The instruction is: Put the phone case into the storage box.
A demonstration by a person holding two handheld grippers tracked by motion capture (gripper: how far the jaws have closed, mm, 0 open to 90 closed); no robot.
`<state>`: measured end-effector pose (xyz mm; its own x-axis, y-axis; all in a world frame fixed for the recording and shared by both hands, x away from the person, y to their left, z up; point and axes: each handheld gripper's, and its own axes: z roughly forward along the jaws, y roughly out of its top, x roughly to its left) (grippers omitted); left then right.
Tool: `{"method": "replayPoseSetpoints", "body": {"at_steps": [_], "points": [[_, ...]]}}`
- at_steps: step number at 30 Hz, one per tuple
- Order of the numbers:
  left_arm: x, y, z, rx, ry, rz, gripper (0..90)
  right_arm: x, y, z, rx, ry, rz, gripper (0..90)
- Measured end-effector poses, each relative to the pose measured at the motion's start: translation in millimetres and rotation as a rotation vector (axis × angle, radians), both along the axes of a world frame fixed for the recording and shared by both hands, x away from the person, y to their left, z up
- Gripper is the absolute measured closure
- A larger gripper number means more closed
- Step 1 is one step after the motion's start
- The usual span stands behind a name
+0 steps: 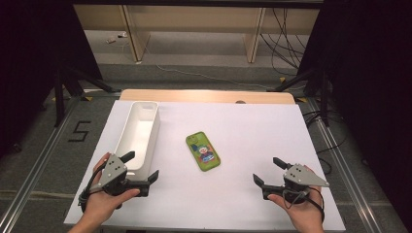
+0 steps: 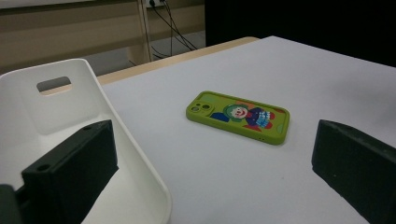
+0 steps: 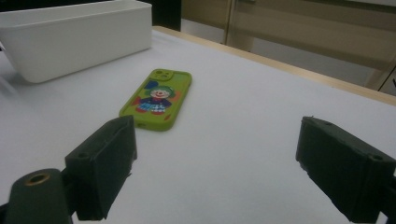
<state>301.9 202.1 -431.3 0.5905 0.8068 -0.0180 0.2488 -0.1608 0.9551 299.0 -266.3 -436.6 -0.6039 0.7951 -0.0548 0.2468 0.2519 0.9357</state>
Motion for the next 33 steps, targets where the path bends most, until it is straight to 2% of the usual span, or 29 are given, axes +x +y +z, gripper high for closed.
{"method": "replayPoseSetpoints", "body": {"at_steps": [20,26,27,28,29,30,32,33], "points": [[-0.2,-1.9,0.0,0.004,-0.001,-0.002,0.0,-0.9,-1.6,0.7,0.003,-0.002,-0.008,13.6],[-0.1,-2.1,0.0,0.005,-0.003,-0.002,0.0,-0.6,-1.4,0.4,0.001,-0.008,-0.01,16.0],[-0.2,-2.2,-0.1,0.005,-0.001,-0.002,0.0,-0.6,-1.4,0.6,-0.003,-0.008,-0.013,17.9],[-0.2,-2.2,-0.2,0.005,-0.001,-0.001,0.0,-1.4,-1.8,1.9,-0.013,-0.019,-0.023,28.6],[-0.2,-2.2,-0.2,0.005,-0.001,-0.001,0.0,-1.4,-1.8,1.9,-0.013,-0.019,-0.023,28.6],[-0.3,-2.2,-0.1,0.006,-0.001,-0.002,0.0,-2.0,-1.8,3.2,-0.015,-0.022,-0.028,33.7],[-0.5,-2.2,-0.1,0.007,-0.003,-0.002,0.0,-1.6,-1.3,5.5,-0.03,-0.03,-0.012,55.4],[-0.5,-2.2,-0.1,0.007,-0.003,-0.002,0.0,-1.6,-0.7,5.4,-0.036,-0.026,-0.013,58.9]]}}
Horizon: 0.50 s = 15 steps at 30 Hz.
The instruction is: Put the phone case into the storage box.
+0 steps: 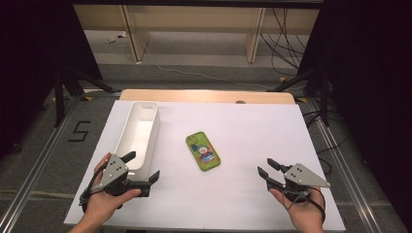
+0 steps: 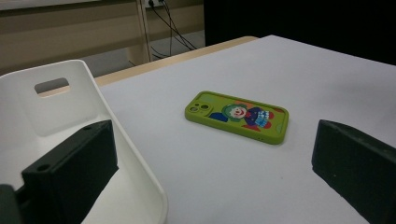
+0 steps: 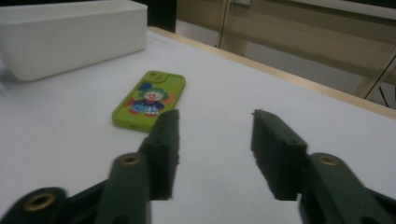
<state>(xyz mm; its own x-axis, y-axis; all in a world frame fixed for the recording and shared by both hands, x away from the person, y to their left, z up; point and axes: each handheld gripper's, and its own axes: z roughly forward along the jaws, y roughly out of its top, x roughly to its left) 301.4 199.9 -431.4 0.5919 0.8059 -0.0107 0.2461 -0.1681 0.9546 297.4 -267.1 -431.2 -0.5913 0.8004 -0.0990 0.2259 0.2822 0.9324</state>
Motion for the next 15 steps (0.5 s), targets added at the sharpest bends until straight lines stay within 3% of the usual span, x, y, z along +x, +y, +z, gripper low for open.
{"method": "replayPoseSetpoints", "body": {"at_steps": [3,4,7,15], "points": [[-0.5,0.0,0.1,0.003,-0.001,-0.002,0.0,0.7,3.7,-0.7,-0.014,0.01,0.023,74.5],[-0.5,0.0,0.1,0.003,-0.001,-0.002,0.0,0.7,3.7,-0.7,-0.014,0.01,0.023,74.5],[-0.4,-0.3,-0.2,0.003,0.001,-0.002,0.0,0.5,9.5,0.1,-0.037,0.022,0.047,87.6],[-0.4,-2.2,-0.7,0.004,0.003,-0.009,0.0,4.8,26.5,-3.0,-0.113,0.054,0.086,90.0]]}}
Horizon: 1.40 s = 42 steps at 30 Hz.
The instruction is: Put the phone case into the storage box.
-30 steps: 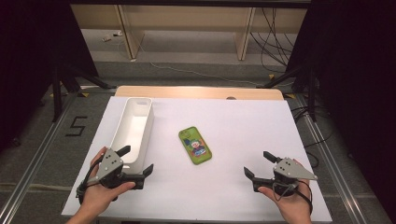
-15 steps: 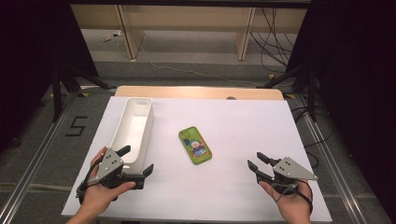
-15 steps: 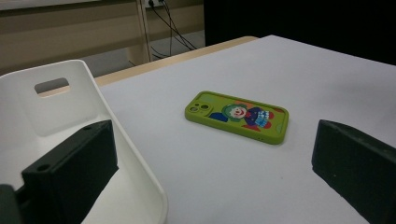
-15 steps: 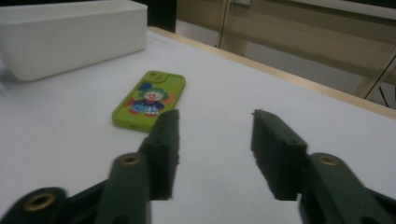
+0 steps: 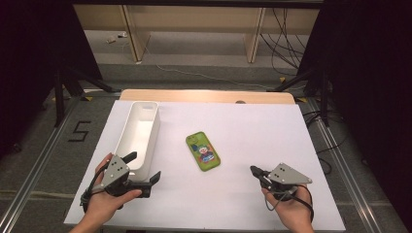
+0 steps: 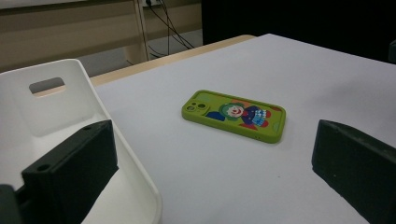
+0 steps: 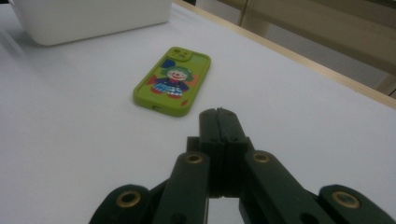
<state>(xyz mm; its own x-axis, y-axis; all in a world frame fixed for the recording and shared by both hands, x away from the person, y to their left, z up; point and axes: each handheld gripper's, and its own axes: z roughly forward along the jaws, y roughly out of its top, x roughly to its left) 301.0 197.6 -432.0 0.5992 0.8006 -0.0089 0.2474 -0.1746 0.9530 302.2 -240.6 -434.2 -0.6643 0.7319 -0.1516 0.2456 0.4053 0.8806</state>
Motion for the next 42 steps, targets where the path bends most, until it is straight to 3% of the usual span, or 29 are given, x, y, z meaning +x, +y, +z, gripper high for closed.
{"method": "replayPoseSetpoints", "body": {"at_steps": [17,30,37,42], "points": [[-0.9,-1.3,0.2,-0.001,0.0,-0.012,0.0,41.5,35.1,-6.9,-0.018,0.061,0.015,90.0],[-1.3,-1.5,0.3,-0.004,0.0,-0.017,0.0,74.2,62.3,-20.9,-0.042,0.139,-0.002,90.0],[-1.4,-1.4,0.3,-0.004,0.001,-0.018,0.0,82.3,77.1,-23.4,-0.058,0.153,0.002,90.0],[-1.7,-1.4,0.4,-0.006,0.0,-0.018,0.0,89.3,84.3,-26.3,-0.065,0.178,-0.041,90.0]]}}
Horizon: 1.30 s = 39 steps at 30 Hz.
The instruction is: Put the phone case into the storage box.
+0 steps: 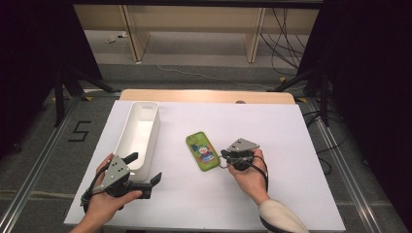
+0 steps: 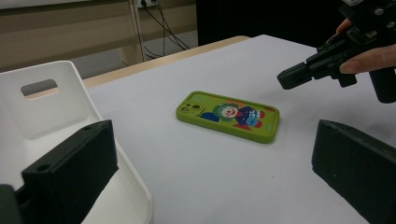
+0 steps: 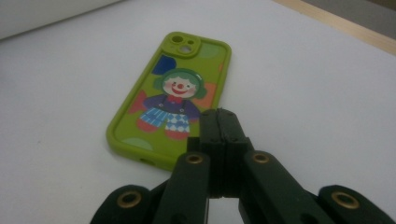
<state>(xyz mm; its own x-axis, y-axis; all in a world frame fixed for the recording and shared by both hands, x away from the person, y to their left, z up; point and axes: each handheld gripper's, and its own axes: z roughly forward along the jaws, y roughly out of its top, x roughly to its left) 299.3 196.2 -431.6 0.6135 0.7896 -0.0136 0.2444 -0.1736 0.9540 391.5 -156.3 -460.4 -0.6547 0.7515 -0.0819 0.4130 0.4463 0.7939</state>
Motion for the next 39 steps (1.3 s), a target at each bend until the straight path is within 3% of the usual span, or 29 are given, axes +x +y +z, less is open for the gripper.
{"method": "replayPoseSetpoints", "body": {"at_steps": [3,13,28,39], "points": [[-0.1,0.0,0.2,-0.001,-0.001,0.0,0.0,5.6,0.0,-5.8,-0.008,0.026,-0.021,90.0],[-0.5,0.1,0.4,0.0,0.0,-0.003,0.0,14.3,6.7,-25.1,-0.065,0.114,-0.014,90.0],[0.1,-0.5,0.1,-0.002,0.002,-0.005,0.0,14.7,5.6,-28.3,-0.071,0.138,0.005,90.0],[0.4,-0.2,-0.1,-0.001,0.003,-0.004,0.0,11.1,12.7,-27.2,-0.087,0.146,0.058,90.0]]}}
